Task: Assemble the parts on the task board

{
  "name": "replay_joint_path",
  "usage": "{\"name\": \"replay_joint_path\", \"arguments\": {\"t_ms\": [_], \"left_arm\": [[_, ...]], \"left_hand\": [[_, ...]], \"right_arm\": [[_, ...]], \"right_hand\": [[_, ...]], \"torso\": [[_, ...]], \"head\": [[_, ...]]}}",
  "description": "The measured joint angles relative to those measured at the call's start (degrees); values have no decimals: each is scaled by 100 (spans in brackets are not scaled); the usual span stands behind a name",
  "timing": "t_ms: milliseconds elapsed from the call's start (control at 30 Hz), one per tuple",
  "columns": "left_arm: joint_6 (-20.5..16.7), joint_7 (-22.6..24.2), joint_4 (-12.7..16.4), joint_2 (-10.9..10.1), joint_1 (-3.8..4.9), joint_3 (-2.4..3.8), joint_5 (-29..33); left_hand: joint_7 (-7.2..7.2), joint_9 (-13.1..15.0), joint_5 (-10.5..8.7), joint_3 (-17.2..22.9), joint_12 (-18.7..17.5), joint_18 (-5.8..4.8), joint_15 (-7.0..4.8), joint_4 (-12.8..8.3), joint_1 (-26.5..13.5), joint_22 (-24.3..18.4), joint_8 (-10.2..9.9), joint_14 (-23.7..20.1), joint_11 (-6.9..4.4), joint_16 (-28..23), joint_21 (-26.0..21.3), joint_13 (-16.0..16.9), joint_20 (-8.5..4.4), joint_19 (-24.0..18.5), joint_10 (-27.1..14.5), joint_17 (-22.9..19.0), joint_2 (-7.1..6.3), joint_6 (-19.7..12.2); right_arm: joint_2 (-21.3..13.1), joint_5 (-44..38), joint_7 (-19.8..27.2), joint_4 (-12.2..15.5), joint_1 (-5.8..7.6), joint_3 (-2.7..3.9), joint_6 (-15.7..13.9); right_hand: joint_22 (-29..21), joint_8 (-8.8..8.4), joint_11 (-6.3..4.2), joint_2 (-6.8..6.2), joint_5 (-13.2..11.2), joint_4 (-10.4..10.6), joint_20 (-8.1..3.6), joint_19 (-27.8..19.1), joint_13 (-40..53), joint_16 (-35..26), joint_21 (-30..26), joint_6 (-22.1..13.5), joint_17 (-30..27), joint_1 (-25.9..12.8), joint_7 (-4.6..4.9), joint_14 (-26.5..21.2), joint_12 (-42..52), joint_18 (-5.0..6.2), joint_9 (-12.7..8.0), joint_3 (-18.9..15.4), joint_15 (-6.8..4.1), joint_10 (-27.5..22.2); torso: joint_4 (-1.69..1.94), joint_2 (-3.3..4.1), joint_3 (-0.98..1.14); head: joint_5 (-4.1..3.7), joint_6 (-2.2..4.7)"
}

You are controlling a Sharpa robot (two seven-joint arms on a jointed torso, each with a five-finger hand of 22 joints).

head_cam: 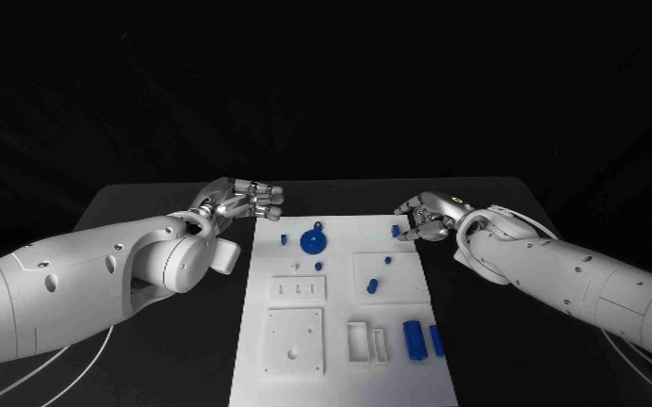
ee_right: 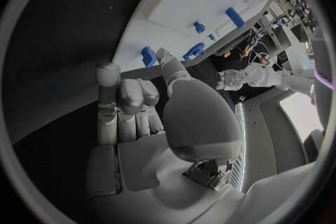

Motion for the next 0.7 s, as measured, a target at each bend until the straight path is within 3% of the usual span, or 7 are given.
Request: {"name": "replay_joint_path", "arguments": {"t_ms": [267, 467, 700], "left_arm": [[7, 0, -10, 8, 0, 0, 0], [11, -1, -17, 13, 0, 0, 0], [15, -2, -20, 14, 0, 0, 0]], "left_hand": [[0, 0, 0, 0, 0, 0, 0, 0, 0, 0, 0, 0, 0, 0, 0, 0, 0, 0, 0, 0, 0, 0], [0, 0, 0, 0, 0, 0, 0, 0, 0, 0, 0, 0, 0, 0, 0, 0, 0, 0, 0, 0, 0, 0], [0, 0, 0, 0, 0, 0, 0, 0, 0, 1, 0, 0, 0, 0, 0, 0, 0, 0, 0, 0, 0, 0]], "right_arm": [[35, 0, 39, -26, -30, 0, 69], [58, -1, 49, -45, -38, 0, 94], [93, -3, 50, -66, -46, 0, 109]], "right_hand": [[0, 0, 0, 158, -3, -131, 0, 0, 12, 0, 43, 686, 30, -113, -58, 0, 44, -1, 24, 127, 0, 1], [0, 0, -65, 295, -283, -267, -13, 13, 40, 22, 107, 995, 62, -252, -136, 21, 65, -3, 26, 723, -20, 42], [0, 0, -115, 253, -340, -313, -44, 1, 54, 22, 137, 1137, 81, -345, -164, 20, 65, -6, 32, 997, -19, -11]], "torso": [[-9, -5, -2], [-7, -6, -2], [-7, -5, -3]], "head": [[-4, -8], [-12, -5], [-22, -3]]}}
